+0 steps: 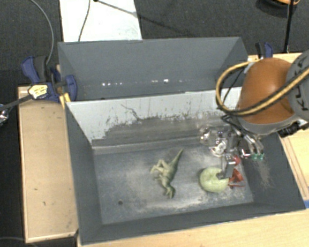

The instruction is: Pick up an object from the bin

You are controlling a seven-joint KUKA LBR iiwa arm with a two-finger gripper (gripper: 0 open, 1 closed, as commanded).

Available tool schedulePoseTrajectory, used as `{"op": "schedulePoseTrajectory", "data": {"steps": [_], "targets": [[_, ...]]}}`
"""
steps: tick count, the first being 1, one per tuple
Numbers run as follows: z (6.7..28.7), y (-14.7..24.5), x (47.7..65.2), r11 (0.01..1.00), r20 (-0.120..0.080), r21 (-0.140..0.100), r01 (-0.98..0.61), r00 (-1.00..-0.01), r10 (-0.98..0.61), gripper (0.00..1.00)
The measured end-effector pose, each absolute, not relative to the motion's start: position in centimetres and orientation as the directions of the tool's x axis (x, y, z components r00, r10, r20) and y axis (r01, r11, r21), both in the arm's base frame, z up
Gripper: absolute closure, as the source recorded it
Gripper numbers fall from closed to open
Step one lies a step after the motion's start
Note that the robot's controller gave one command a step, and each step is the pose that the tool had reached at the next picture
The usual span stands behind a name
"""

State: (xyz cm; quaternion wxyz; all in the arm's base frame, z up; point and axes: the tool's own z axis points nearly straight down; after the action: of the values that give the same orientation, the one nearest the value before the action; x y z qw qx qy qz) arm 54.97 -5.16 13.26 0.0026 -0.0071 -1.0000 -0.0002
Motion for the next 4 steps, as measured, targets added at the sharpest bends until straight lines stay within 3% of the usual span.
{"op": "schedulePoseTrajectory", "data": {"steps": [1,2,3,4], "targets": [[13.7,-5.1,55.2,1.000,-0.003,0.000,0.013,-1.000,0.013,0.00],[11.0,-5.8,55.0,0.999,-0.007,0.001,0.047,-0.999,0.047,0.00],[8.9,-6.2,53.2,1.000,0.001,0.001,0.009,-1.000,0.009,0.00],[7.5,-5.7,50.8,1.000,-0.018,-0.003,-0.004,-1.000,-0.004,1.00]]}}
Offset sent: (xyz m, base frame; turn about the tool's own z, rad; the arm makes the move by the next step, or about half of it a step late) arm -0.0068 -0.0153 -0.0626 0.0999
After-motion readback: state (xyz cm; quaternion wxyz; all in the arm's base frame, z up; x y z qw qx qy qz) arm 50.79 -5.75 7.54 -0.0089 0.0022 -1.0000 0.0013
